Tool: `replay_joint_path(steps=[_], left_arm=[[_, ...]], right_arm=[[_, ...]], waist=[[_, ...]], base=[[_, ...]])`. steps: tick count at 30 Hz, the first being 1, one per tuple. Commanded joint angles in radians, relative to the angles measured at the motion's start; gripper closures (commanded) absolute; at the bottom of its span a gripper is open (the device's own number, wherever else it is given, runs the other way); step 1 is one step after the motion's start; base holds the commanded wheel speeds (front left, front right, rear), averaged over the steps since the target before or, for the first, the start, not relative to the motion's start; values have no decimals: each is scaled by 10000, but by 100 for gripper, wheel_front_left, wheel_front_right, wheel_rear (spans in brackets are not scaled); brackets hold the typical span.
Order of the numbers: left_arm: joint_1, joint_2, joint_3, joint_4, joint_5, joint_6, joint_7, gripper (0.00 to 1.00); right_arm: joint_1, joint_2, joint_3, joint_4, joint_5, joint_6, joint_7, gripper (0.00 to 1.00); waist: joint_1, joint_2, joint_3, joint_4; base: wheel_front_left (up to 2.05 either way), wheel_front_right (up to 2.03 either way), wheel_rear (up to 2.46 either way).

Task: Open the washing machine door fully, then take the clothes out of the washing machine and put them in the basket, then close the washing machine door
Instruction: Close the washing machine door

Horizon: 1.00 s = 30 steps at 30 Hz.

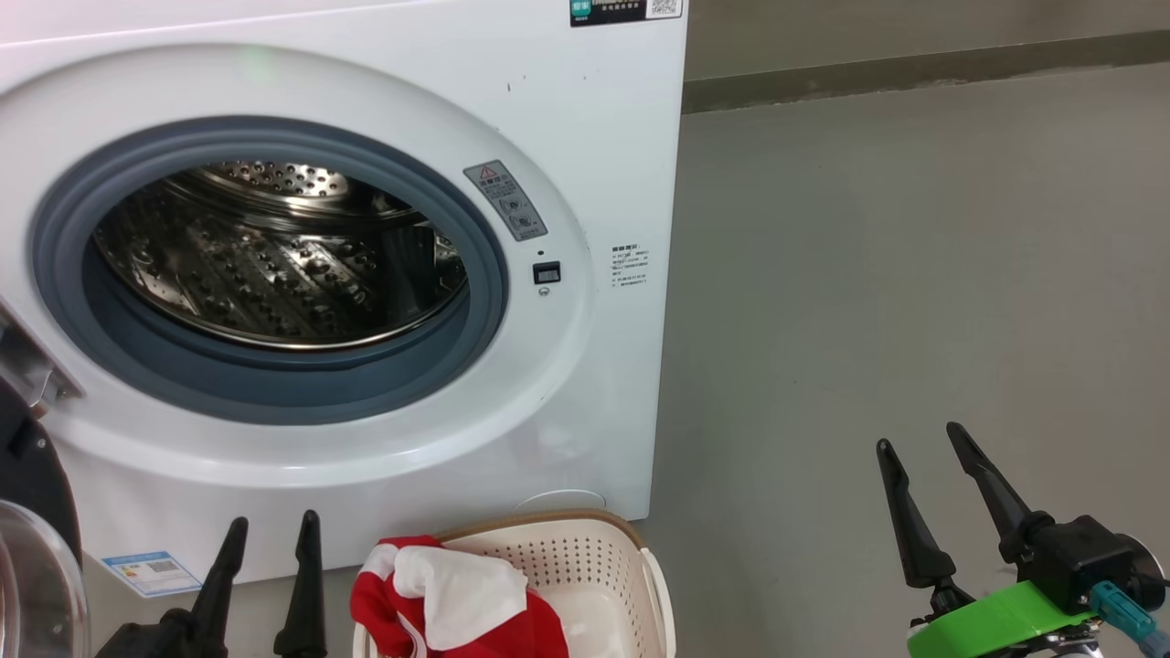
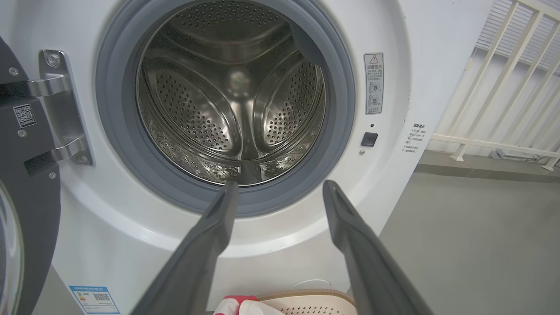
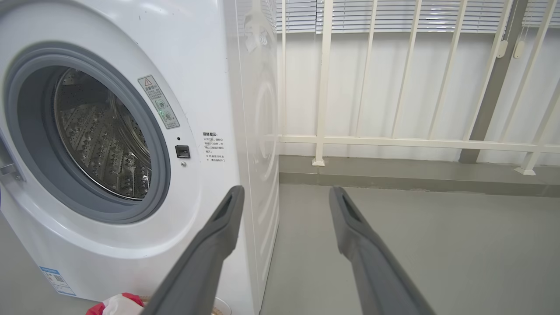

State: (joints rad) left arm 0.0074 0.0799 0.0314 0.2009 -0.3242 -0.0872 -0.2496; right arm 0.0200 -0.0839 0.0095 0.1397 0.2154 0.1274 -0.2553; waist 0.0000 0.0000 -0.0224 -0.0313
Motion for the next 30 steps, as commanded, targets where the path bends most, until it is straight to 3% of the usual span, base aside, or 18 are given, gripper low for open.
replay_joint_path(steps=[1,12,20,30], left_arm=[[-151,166,362,-260,49,103,-122,0],[-187,163,293,-197,51,103,-122,0],[-159,184,168,-252,-549,-167,-122,0],[-93,245,101,-278,-327,-17,-122,0]], right_arm=[[-86,-79,150,-218,-107,33,-65,0],[-71,-52,39,-181,-110,33,-65,0],[-8,-73,32,-160,-85,33,-65,0],[11,-115,64,-164,-112,33,-65,0]], waist=[[0,0,-2,1],[0,0,-43,57],[0,0,-58,169],[0,0,-89,391]], base=[[-58,58,0],[-145,145,0],[-168,168,-1],[-48,48,0]])
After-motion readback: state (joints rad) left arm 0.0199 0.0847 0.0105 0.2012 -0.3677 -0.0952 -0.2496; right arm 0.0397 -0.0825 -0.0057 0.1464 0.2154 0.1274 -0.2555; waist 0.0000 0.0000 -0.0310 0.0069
